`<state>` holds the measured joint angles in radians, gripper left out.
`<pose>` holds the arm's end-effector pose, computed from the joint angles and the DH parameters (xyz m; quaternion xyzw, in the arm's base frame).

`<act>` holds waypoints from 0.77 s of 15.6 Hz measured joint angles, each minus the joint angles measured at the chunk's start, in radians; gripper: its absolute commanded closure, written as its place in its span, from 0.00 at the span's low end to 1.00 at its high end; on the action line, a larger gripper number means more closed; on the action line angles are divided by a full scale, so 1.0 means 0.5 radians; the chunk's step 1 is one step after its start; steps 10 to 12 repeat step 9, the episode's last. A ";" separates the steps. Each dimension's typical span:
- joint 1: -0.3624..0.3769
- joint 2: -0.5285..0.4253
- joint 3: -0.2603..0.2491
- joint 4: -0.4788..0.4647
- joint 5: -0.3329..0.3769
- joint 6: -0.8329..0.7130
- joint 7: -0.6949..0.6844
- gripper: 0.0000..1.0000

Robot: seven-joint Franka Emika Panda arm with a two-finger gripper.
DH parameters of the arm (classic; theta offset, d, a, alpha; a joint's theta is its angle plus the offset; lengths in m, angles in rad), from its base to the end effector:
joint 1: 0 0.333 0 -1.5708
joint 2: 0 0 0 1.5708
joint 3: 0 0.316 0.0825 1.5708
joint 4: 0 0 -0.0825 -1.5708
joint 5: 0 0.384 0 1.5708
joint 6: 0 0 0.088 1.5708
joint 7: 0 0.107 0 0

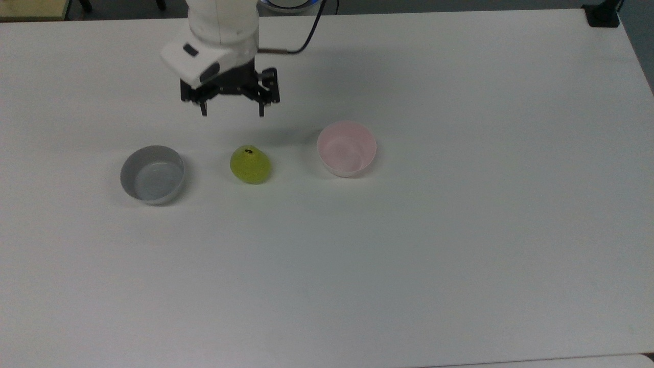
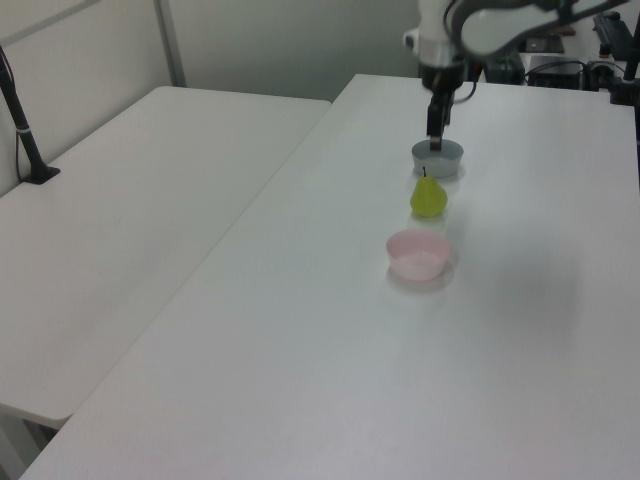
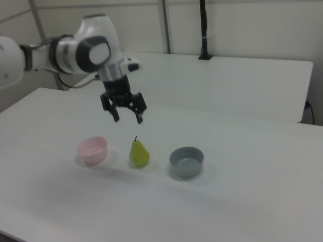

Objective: Pick up a pear from the bowl

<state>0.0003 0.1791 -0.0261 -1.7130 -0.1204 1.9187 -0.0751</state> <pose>0.6184 -0.0235 0.4822 0.9972 0.0446 0.0103 0.0597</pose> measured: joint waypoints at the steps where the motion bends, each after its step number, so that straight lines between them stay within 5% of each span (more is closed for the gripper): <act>1: 0.000 -0.085 0.000 -0.001 0.026 -0.075 0.018 0.00; 5: -0.001 -0.288 -0.014 -0.013 0.080 -0.262 0.048 0.00; 12: -0.002 -0.300 -0.030 -0.016 0.082 -0.278 0.281 0.00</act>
